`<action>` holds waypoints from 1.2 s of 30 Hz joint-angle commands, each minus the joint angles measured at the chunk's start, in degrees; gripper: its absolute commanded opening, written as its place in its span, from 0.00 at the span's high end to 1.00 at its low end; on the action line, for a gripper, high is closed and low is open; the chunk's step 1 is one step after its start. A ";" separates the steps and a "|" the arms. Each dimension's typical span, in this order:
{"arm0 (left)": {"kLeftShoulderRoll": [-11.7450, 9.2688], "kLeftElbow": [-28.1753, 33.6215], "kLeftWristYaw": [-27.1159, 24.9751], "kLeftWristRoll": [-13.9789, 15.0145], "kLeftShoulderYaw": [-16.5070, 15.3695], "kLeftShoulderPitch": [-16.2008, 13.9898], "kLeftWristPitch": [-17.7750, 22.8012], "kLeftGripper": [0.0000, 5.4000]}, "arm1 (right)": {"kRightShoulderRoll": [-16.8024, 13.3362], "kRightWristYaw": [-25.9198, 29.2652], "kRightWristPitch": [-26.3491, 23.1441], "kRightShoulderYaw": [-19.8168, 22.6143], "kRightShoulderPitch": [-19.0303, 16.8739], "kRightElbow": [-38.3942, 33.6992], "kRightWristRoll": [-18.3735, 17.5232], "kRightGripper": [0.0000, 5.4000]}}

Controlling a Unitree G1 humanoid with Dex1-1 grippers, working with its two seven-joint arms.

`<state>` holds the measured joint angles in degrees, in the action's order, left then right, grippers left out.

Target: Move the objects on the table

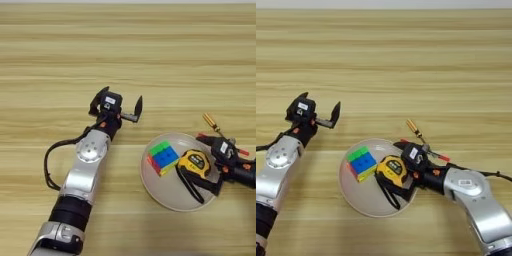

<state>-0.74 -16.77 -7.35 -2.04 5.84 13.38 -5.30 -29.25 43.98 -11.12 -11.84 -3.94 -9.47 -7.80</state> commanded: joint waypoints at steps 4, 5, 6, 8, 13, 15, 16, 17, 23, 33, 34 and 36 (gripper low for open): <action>0.35 0.20 1.23 -0.71 0.19 0.31 0.92 0.01 | 3.12 -4.77 -3.41 -3.03 0.73 -0.55 3.52 0.00; 0.37 0.17 1.35 -0.72 0.20 0.36 0.91 0.01 | 3.54 -5.28 -3.81 -3.39 0.88 -0.56 3.81 0.00; 0.39 0.16 1.45 -0.71 0.20 0.41 0.93 0.01 | 3.87 -5.72 -4.02 -3.76 1.01 -0.49 4.27 0.00; 0.44 0.24 1.68 -0.72 0.18 0.49 1.01 0.01 | 4.78 -6.46 -4.78 -4.93 1.33 -0.23 4.98 0.00; 0.52 0.28 2.15 -0.77 0.23 0.60 1.18 0.01 | 6.75 -7.80 -5.93 -6.85 1.84 0.41 6.26 0.00; 0.54 0.27 2.27 -0.80 0.25 0.63 1.22 0.01 | 7.37 -8.09 -6.30 -7.48 1.75 0.33 6.48 0.00; 0.56 0.27 2.32 -0.81 0.26 0.65 1.25 0.01 | 7.59 -8.17 -6.41 -7.76 1.66 0.28 6.62 0.00; 0.56 0.28 2.36 -0.82 0.26 0.67 1.27 0.01 | 7.80 -8.23 -6.52 -7.98 1.60 0.27 6.73 0.00; 0.62 0.06 2.57 -0.82 0.28 0.82 1.15 0.01 | 8.72 -8.54 -7.11 -9.14 1.81 1.35 7.08 0.00; 0.83 -0.54 2.80 -0.91 0.18 1.09 0.78 0.01 | 11.72 -12.54 -5.76 -9.76 3.94 7.55 10.11 0.00; 0.85 -0.62 2.80 -0.92 0.19 1.11 0.72 0.01 | 11.94 -13.30 -5.41 -9.74 4.30 8.43 10.71 0.00; 0.88 -0.72 2.80 -0.92 0.20 1.14 0.64 0.01 | 12.36 -14.19 -5.13 -9.56 4.73 9.59 11.25 0.00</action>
<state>-0.14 -16.98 -5.00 -2.34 5.86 14.13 -4.89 -17.06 30.93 -16.13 -21.68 0.10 -1.65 2.35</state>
